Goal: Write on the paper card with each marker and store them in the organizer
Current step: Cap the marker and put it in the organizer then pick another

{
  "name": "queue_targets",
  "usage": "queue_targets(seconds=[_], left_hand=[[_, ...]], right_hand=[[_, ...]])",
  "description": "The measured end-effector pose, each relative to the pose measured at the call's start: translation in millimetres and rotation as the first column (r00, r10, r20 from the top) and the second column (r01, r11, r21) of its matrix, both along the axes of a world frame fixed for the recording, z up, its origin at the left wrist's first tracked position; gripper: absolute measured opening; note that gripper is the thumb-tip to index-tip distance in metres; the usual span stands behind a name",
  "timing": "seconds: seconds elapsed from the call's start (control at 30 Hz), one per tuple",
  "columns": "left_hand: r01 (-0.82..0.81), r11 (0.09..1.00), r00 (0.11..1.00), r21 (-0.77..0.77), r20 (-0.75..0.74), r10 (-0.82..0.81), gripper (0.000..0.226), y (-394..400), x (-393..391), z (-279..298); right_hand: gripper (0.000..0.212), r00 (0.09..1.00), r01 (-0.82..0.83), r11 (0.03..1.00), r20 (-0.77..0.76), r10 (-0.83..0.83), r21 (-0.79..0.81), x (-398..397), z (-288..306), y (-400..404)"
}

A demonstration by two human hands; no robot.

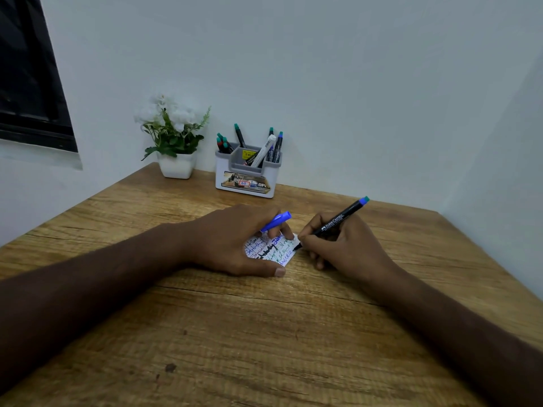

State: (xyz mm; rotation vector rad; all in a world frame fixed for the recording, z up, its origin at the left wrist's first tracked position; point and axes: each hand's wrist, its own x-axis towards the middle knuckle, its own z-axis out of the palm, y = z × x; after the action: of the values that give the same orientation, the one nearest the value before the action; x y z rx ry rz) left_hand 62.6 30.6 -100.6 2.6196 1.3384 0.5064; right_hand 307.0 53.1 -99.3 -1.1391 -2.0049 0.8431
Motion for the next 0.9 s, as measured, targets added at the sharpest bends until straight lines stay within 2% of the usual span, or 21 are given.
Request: queue_targets(seconds=[0.17,0.33,0.47,0.7,0.9], left_hand=[[0.018,1.0,0.999,0.008,0.027,-0.018,0.055,3.5,-0.9,-1.8],[0.04,0.999,0.999,0.016,0.028,-0.04,0.038,2.1,-0.9,-0.5],[0.05,0.999,0.998,0.013,0.049,-0.05,0.048,2.4,-0.7,-1.2],[0.046,0.999,0.998,0.016,0.03,-0.046,0.041,2.3,-1.8,-1.0],[0.009,1.0,1.0,0.003,0.001,-0.009,0.059,2.7,-3.6,-1.7]], right_hand=[[0.011,0.999,0.037,0.999,-0.034,-0.038,-0.027,0.3,-2.3,3.4],[0.008,0.999,0.037,0.998,-0.037,-0.038,-0.043,0.9,-2.1,4.9],[0.008,0.996,0.059,0.996,-0.063,-0.063,-0.063,1.1,-2.3,5.8],[0.008,0.986,0.11,0.989,-0.112,-0.121,-0.096,0.0,-4.7,8.7],[0.004,0.974,0.167,0.986,-0.155,-0.168,-0.021,-0.5,-2.6,4.8]])
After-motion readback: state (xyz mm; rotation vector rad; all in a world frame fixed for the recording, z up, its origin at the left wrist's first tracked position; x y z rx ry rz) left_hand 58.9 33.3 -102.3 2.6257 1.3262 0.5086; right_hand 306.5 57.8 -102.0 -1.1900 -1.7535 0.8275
